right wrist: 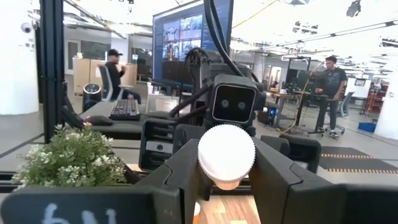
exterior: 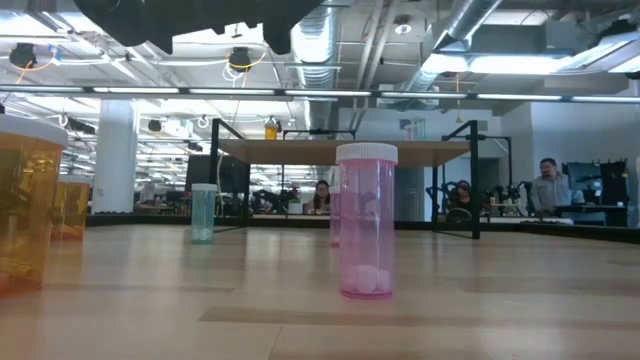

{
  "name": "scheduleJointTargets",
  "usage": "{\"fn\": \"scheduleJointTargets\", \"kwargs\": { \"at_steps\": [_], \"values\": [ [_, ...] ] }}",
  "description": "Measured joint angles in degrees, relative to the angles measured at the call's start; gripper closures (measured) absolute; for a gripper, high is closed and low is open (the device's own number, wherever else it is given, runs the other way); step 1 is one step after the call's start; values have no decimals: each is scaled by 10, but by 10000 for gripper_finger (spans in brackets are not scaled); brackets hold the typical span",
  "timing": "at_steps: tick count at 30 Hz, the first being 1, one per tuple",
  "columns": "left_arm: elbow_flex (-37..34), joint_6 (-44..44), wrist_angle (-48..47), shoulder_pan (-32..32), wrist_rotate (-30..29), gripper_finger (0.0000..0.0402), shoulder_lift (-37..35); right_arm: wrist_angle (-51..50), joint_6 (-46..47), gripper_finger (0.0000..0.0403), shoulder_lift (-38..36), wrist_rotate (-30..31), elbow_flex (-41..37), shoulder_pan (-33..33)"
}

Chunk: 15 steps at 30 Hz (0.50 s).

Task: Pick and place medicine bottles onto shelf by color
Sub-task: Put the top orange small pill bottle on the shelf

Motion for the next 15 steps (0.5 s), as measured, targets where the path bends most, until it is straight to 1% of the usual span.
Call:
{"fn": "scheduleJointTargets", "kwargs": {
  "at_steps": [3,8,13,15],
  "values": [
    [0,10,-49,0,-32,192,-23,-2,-3,267,-3,3,0,-4],
    [0,37,-164,1,-128,175,-75,-19,-3,262,-26,5,0,-13],
    [0,45,-272,1,-222,173,-127,-69,5,264,-63,91,0,-39],
    [0,45,-292,1,-243,173,-141,-108,28,265,-82,104,0,-62]
  ]
}}
